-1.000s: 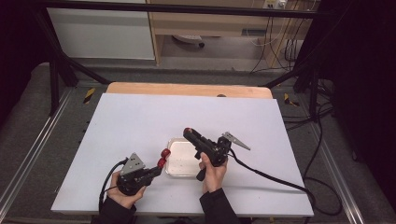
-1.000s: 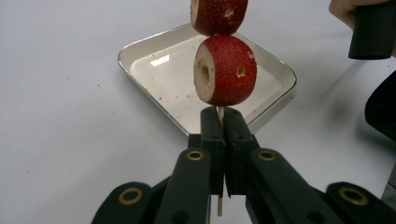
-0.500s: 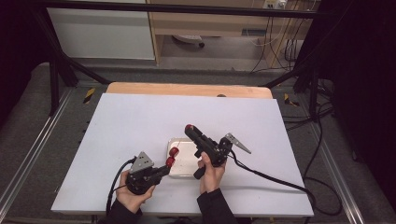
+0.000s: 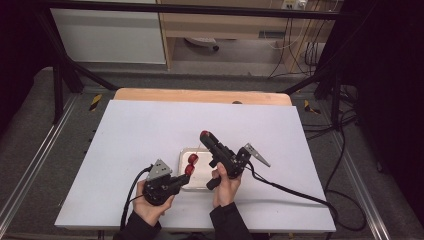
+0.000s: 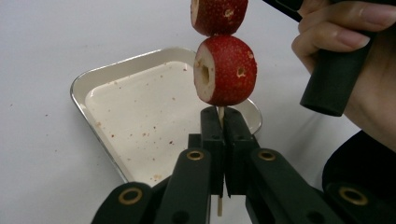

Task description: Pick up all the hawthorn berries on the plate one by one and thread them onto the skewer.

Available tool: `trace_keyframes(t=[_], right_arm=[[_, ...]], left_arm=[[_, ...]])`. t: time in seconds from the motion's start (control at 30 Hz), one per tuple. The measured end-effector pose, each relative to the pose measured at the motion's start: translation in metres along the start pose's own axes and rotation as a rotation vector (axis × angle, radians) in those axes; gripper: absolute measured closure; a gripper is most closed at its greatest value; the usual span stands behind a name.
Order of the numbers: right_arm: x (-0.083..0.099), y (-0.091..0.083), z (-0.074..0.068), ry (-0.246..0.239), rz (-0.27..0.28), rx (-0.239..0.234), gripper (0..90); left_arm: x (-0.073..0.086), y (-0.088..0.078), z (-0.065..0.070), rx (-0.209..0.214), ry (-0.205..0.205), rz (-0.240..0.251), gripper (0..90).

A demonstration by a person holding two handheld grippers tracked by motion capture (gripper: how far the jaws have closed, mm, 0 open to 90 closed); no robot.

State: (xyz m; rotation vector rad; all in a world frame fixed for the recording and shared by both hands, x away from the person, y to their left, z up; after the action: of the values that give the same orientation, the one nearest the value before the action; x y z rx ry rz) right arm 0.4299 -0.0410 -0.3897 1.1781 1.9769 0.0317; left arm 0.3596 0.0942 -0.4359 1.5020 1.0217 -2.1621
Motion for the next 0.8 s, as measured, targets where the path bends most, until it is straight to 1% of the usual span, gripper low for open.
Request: trace_keyframes(t=[0.37, 0.67, 0.8], right_arm=[[0.0011, -0.0006, -0.0007, 0.004, 0.009, -0.011, 62.0], [0.0024, -0.0012, -0.0010, 0.006, 0.005, -0.013, 62.0], [0.0048, -0.0017, -0.0001, 0.005, 0.000, -0.012, 62.0]], left_arm=[[-0.0009, 0.0031, 0.0024, 0.004, -0.011, 0.005, 88.2], [-0.0020, 0.0034, 0.0039, 0.007, -0.011, 0.016, 88.3], [-0.0019, 0.0037, 0.0038, 0.006, -0.016, 0.013, 88.3]])
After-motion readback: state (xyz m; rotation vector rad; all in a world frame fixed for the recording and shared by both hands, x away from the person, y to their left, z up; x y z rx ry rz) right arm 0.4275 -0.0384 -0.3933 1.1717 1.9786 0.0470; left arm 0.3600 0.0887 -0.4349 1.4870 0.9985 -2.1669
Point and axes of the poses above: each handheld gripper's, and its own axes: y roughly forward along the jaws, x roughly out of its underside, z roughly to its right, the point moved 7 cm from there along y, roughly forward along the jaws, and after that the axes turned 9 degrees about z, right-handed, at the moved point
